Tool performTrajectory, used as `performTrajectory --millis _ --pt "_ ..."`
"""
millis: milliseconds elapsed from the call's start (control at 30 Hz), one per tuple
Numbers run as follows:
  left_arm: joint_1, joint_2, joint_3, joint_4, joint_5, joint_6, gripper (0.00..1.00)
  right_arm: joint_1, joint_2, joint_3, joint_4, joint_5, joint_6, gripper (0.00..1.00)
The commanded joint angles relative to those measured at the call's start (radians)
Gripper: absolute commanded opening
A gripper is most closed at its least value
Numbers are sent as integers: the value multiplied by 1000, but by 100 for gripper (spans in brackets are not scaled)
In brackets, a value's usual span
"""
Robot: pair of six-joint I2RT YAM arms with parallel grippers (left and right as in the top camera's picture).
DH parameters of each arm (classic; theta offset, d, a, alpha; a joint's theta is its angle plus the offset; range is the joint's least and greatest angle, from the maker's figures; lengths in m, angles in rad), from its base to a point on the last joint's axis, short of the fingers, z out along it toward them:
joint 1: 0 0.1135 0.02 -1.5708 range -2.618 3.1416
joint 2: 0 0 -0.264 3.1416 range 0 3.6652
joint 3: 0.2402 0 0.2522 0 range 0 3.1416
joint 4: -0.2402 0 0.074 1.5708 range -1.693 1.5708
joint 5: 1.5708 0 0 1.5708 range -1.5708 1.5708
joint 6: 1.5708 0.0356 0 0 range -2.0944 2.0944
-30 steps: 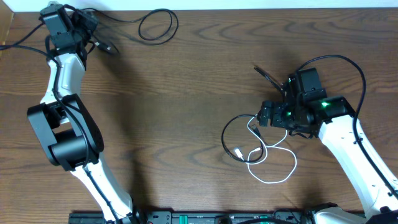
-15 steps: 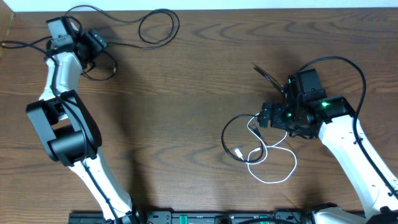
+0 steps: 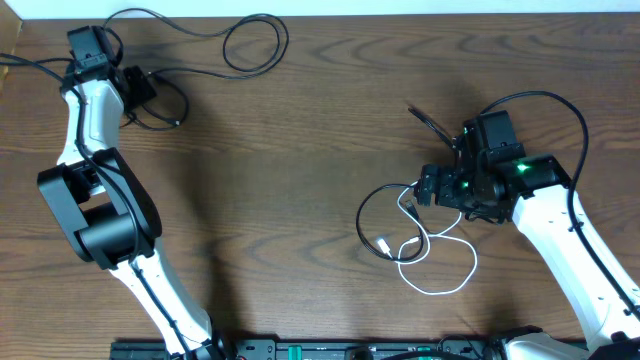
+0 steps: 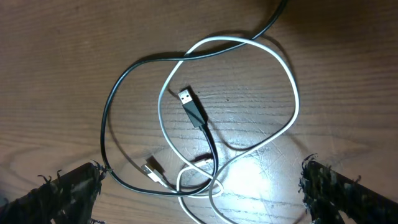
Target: Untangle cables
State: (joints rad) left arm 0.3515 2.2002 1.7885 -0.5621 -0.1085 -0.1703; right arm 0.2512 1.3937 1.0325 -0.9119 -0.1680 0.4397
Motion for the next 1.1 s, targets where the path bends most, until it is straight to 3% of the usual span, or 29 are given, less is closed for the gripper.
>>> performTrajectory --millis 0,367,500,700,733,800,900,933,1067 --pt "1 -23 13 -65 -3 16 86 5 -6 -2 0 -7 8 99" --pt "1 18 -27 -82 180 -34 83 5 -6 -2 31 -7 8 99" --pt "1 51 -27 -84 180 -61 56 5 -6 -2 29 -7 8 99" --pt "1 68 -27 -90 180 -61 48 5 -6 -2 31 -7 8 99" --pt "1 69 -27 -95 179 -62 45 5 -6 -2 32 -7 8 99" --pt "1 69 -27 -113 163 -77 27 5 -6 -2 34 -7 8 99" --pt "1 69 -27 -132 144 -101 19 5 -6 -2 33 -7 8 99" --pt "1 69 -27 -134 144 -101 10 5 -6 -2 34 -7 8 99" --pt "0 69 -29 -140 146 -106 7 5 -6 -2 34 -7 8 99"
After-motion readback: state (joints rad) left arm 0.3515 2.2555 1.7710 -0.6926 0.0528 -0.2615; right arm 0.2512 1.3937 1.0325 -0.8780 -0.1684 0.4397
